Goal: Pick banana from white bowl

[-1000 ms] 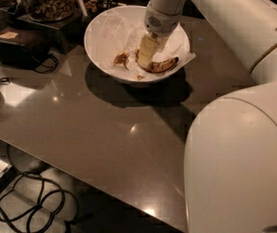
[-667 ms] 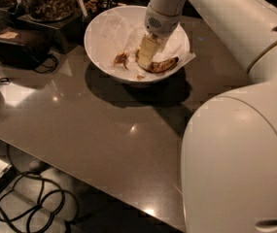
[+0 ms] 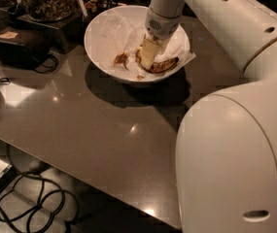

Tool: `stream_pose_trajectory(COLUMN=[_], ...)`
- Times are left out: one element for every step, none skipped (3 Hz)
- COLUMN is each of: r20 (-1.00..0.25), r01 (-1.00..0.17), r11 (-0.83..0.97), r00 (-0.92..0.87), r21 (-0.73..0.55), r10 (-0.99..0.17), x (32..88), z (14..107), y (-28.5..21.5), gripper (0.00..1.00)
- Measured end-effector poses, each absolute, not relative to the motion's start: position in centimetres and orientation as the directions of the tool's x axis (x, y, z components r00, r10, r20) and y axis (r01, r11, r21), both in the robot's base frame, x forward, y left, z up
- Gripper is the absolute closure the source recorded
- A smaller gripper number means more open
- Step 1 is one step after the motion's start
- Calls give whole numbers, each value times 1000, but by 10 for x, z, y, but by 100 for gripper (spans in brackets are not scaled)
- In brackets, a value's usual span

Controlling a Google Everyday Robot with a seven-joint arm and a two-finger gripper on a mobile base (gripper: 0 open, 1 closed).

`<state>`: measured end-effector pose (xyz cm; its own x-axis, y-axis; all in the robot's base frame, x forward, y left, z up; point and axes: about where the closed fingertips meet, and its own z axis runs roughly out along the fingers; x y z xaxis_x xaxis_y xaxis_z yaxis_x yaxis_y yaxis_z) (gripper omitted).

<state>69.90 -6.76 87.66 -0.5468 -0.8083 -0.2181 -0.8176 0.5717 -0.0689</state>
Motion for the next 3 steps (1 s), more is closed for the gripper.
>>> stream_pose_trajectory(r20=[-210, -197, -187], r01=[-819, -820, -822], r11=[570, 569, 566], r00=[-547, -549, -548], r21=[-66, -61, -62], r10=[-810, -813, -815], x=[699, 698, 698], z=[872, 865, 860], y=[-67, -66, -66], gripper=[44, 44, 45])
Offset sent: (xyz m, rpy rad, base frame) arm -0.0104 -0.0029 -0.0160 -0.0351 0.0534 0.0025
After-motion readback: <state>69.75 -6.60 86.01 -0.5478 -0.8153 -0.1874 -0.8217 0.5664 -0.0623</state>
